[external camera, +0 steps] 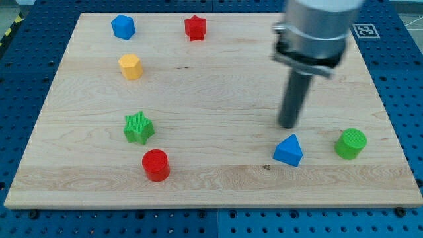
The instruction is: Point at the green star
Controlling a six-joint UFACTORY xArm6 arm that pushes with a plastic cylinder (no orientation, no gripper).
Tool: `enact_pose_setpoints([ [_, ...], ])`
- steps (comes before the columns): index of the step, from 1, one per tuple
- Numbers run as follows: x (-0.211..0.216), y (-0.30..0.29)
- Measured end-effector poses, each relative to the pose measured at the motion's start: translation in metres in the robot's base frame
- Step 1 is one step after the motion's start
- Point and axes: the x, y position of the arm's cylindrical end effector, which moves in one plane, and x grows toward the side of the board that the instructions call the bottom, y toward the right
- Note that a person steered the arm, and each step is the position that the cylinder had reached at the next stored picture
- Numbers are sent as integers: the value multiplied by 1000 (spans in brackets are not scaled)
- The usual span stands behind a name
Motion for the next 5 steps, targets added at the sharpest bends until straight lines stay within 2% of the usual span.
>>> enact_pose_setpoints([
  [1, 2, 63],
  [3, 39, 53],
  [4, 21, 32],
  [5, 18, -31],
])
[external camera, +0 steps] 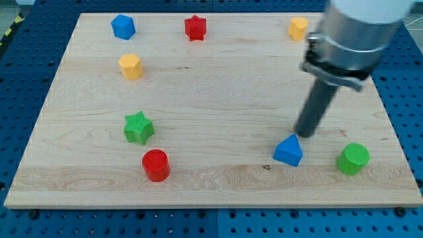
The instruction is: Point at the green star
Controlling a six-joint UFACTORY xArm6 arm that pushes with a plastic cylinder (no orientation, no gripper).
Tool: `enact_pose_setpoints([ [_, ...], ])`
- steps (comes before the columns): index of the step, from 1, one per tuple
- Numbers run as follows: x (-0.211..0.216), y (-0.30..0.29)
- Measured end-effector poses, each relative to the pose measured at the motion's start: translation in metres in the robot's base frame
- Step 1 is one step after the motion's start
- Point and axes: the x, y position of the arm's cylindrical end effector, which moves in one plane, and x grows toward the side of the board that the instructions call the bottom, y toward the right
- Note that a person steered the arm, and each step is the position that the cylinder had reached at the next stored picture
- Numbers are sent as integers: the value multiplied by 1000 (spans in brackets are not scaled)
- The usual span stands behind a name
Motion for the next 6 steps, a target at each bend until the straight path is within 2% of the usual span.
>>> enact_pose_setpoints([
  [1, -15, -76],
  [2, -59, -125],
  [4, -64, -252],
  [6, -64, -279],
])
